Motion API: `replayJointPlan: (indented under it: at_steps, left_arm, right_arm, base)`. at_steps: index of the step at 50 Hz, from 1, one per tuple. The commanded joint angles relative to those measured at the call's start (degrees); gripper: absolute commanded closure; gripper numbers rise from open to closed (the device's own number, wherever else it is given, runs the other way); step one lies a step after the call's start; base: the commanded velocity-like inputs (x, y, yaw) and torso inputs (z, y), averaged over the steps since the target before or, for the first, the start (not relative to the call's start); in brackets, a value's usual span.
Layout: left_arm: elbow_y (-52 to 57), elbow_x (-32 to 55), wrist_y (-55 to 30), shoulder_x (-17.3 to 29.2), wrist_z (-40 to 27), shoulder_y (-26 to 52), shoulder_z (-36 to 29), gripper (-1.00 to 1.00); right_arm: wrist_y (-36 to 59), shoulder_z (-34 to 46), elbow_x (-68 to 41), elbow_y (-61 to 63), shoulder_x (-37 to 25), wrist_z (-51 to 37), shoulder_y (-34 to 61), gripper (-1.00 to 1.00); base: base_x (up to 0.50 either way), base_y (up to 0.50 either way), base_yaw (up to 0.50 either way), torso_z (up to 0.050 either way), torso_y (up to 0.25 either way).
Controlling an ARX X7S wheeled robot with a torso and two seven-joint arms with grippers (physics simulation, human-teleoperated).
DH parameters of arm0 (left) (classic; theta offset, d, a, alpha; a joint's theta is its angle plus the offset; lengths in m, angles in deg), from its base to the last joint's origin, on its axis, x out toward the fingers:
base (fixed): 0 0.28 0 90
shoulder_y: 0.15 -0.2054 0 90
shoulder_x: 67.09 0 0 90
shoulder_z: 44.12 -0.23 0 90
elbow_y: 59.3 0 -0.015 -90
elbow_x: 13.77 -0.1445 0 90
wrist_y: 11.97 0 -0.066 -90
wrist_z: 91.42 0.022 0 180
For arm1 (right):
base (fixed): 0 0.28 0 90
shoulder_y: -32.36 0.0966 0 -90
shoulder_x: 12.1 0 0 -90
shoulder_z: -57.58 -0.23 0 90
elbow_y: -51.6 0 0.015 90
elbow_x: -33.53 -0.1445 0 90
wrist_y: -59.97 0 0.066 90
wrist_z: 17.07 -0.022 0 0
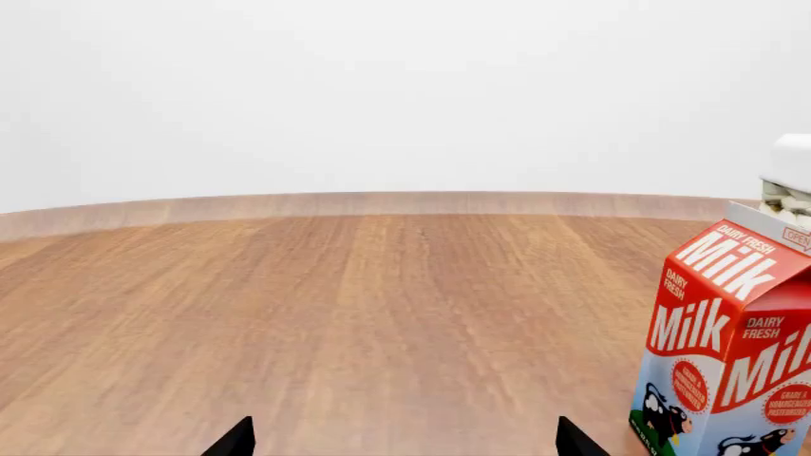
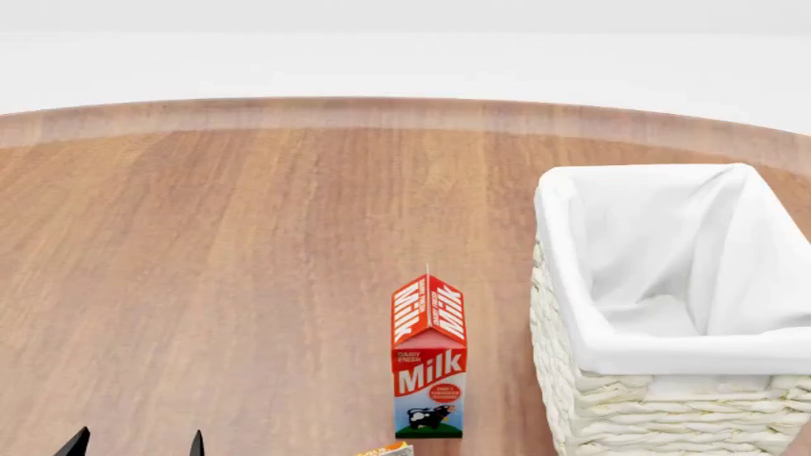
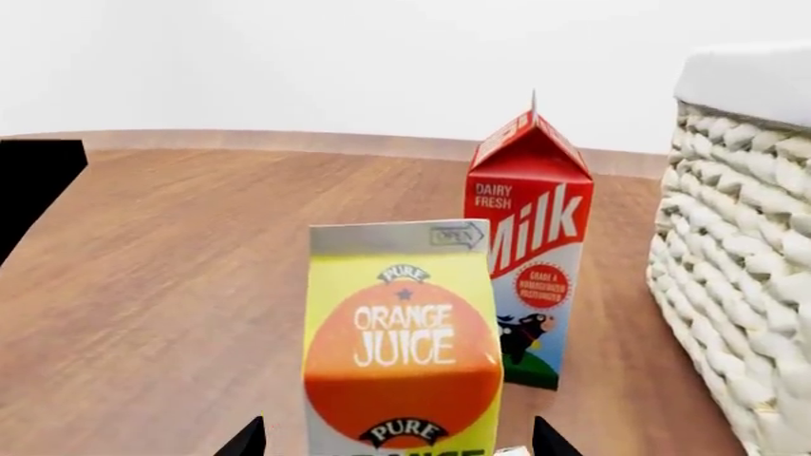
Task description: Pick up the orange juice, and put it in the basket.
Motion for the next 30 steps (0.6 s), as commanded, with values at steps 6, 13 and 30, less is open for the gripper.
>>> replayJointPlan:
  at_steps: [6, 13, 30]
  left_arm:
    - [0.0, 0.3, 0.1, 0.3, -0.3, 0.1, -0.4, -1.00]
    - [-0.1, 0.4, 0.2, 0.4, -0.5, 0.1, -0.5, -1.00]
    - [-0.1, 0.7, 0.3, 0.7, -0.8, 0.2, -0.9, -1.00]
  right_arm:
    - [-1.2, 0.6, -0.8, -3.1, 0.4, -0.2, 1.7, -1.00]
    - [-1.4, 1.0, -1.1, -3.8, 0.6, -0.3, 2.3, -1.00]
    - [-2.0, 1.7, -1.6, -5.6, 0.8, -0.7, 3.6, -1.00]
  base:
    - [0.00, 0.00, 0.00, 0.000, 0.000]
    - [0.00, 0.00, 0.00, 0.000, 0.000]
    - [0.00, 0.00, 0.00, 0.000, 0.000]
